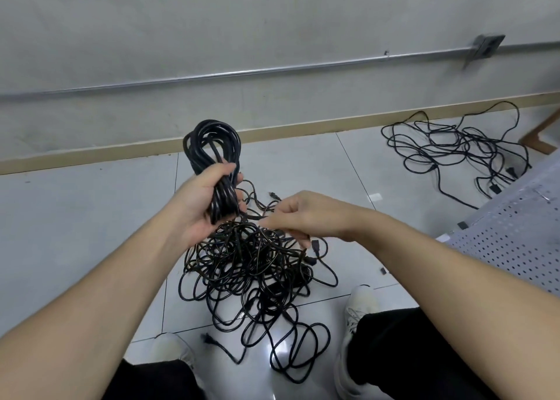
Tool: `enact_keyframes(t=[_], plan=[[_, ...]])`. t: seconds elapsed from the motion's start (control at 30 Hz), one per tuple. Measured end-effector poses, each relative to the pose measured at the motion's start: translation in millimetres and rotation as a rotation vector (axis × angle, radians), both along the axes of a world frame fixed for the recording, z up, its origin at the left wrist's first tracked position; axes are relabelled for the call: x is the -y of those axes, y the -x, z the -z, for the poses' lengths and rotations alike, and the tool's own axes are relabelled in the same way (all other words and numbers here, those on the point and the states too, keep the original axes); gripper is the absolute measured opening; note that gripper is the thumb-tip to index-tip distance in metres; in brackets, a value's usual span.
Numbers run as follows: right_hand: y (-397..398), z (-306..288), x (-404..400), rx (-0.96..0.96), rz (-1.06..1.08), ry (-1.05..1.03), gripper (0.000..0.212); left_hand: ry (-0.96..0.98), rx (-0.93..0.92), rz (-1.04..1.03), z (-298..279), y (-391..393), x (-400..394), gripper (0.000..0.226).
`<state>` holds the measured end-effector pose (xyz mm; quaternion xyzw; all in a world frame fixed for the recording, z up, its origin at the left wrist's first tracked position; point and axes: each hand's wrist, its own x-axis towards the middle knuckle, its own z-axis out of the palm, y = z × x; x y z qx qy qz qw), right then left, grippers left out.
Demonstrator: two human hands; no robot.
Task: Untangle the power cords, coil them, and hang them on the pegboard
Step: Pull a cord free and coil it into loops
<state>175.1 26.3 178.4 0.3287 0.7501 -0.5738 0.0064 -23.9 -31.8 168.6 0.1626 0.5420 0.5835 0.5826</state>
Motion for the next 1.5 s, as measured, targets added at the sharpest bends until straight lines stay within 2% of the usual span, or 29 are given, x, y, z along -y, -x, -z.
enact_keyframes(t=[0.07, 0.13, 0.27, 0.4, 0.53, 0.63, 0.67, 0.73, 0.8, 0.9, 1.0, 1.03, 1.1, 1.17, 1.27, 1.33, 1.5], plan=[[-3, -4, 0, -0.074, 0.038, -0.023, 0.036, 0.018, -0.184, -0.002, 4, 0, -2, 0.012], [-7, -8, -3, -0.118, 0.101, -0.058, 0.028, 0.054, -0.315, 0.031, 7, 2, -3, 0.028], [-12, -3, -17, -0.179, 0.232, -0.268, 0.018, 0.095, -0.337, 0.144, 8, -1, 0, 0.034], [-9, -1, -11, -0.249, 0.228, -0.269, 0.011, 0.072, -0.399, 0.142, 11, -11, -1, 0.041], [-10, -4, -15, -0.194, 0.261, -0.341, 0.016, 0.084, -0.497, 0.32, 11, -6, 0, 0.037], [-14, -4, -22, -0.069, 0.285, -0.426, 0.042, 0.086, -0.603, 0.473, 12, -11, 5, 0.026], [-14, -4, -22, -0.075, 0.294, -0.401, 0.046, 0.086, -0.575, 0.483, 12, -14, 7, 0.02], [-16, -4, -21, -0.165, 0.314, -0.268, 0.04, 0.085, -0.515, 0.442, 11, -20, 8, 0.016], [-16, -5, -21, -0.282, 0.326, -0.147, 0.03, 0.074, -0.505, 0.415, 8, -26, 8, 0.023], [-17, -8, -20, -0.36, 0.303, -0.108, 0.019, 0.107, -0.575, 0.423, 8, -32, 8, 0.044], [-14, -9, -20, -0.325, 0.385, -0.159, 0.023, 0.126, -0.597, 0.511, 6, -38, 11, 0.075], [-13, -9, -21, -0.303, 0.402, -0.19, 0.026, 0.096, -0.621, 0.573, 7, -38, 12, 0.074], [-12, -7, -22, -0.232, 0.387, -0.252, 0.033, 0.035, -0.724, 0.672, 6, -37, 12, 0.041], [-13, -6, -25, -0.151, 0.327, -0.309, 0.033, 0.03, -0.804, 0.701, 9, -31, 10, 0.019], [-18, -3, -31, -0.111, 0.263, -0.352, 0.026, 0.036, -0.747, 0.649, 11, -27, 12, 0.029], [-23, -5, -37, -0.071, 0.274, -0.39, 0.033, 0.033, -0.709, 0.605, 11, -27, 13, 0.033], [-20, -19, -39, 0.241, 0.401, -0.811, 0.064, 0.022, -0.586, 0.491, 12, -26, 10, 0.046]])
